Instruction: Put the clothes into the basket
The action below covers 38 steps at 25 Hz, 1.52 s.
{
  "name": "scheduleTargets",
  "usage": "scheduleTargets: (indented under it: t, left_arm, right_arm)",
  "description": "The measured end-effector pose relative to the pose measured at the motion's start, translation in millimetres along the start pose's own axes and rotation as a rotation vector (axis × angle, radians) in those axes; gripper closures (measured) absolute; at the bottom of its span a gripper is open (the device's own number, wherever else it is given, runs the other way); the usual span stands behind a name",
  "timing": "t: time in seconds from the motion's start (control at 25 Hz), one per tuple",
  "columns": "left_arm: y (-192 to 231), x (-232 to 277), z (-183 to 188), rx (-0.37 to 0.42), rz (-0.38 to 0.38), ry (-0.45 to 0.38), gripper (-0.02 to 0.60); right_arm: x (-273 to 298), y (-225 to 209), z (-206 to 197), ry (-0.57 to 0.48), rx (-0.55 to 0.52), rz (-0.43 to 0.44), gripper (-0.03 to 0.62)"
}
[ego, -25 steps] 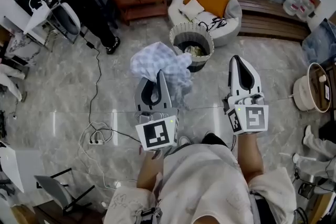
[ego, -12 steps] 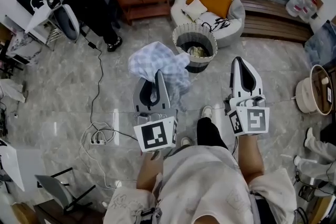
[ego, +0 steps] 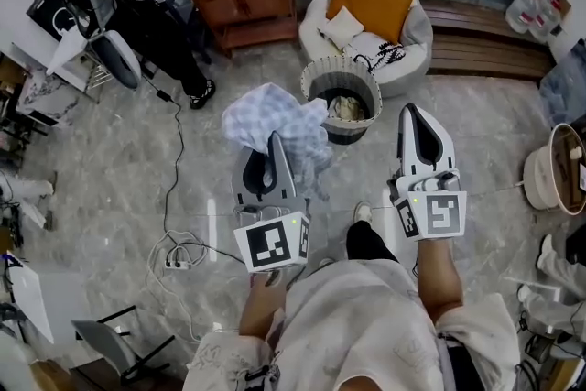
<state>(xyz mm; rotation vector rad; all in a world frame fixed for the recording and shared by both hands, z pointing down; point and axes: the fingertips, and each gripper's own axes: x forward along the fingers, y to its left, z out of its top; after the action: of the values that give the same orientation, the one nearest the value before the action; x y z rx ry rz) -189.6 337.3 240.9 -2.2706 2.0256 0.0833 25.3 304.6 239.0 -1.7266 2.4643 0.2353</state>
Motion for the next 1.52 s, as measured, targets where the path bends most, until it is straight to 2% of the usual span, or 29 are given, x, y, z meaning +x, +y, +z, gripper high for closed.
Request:
scheduleTargets:
  t: [0.24, 0.6, 0.84, 1.24, 1.52]
  left_arm:
    - [-26.5, 68.4, -4.1, 0.011, -0.014, 0.015, 0.545]
    - [-70.6, 157.6, -10.1, 0.008, -0.014, 0.023, 0.545]
    - [-98.5, 209.0, -14.5, 0.013, -0.007, 0.024, 0.545]
    - [-106.9, 268.1, -18.4, 0.007, -0.010, 0.017, 0.545]
    - [-92.5, 312.9, -35.4, -0.018, -0.064, 0.012, 0.545]
  right_arm:
    - [47.8, -48.1, -16.8, 0.019, -0.011, -0.003, 0.606]
    - [100.4, -136.9, -41.2, 0.040, 0.030, -0.038, 0.606]
    - [128.9, -190.6, -52.3, 0.017, 0.049, -0.056, 0.606]
    - [173.6, -225.0, -68.2, 0.027, 0.063, -0.056, 0.606]
    - [214.0, -229.3, -83.3, 0.033, 0.045, -0.089, 0.606]
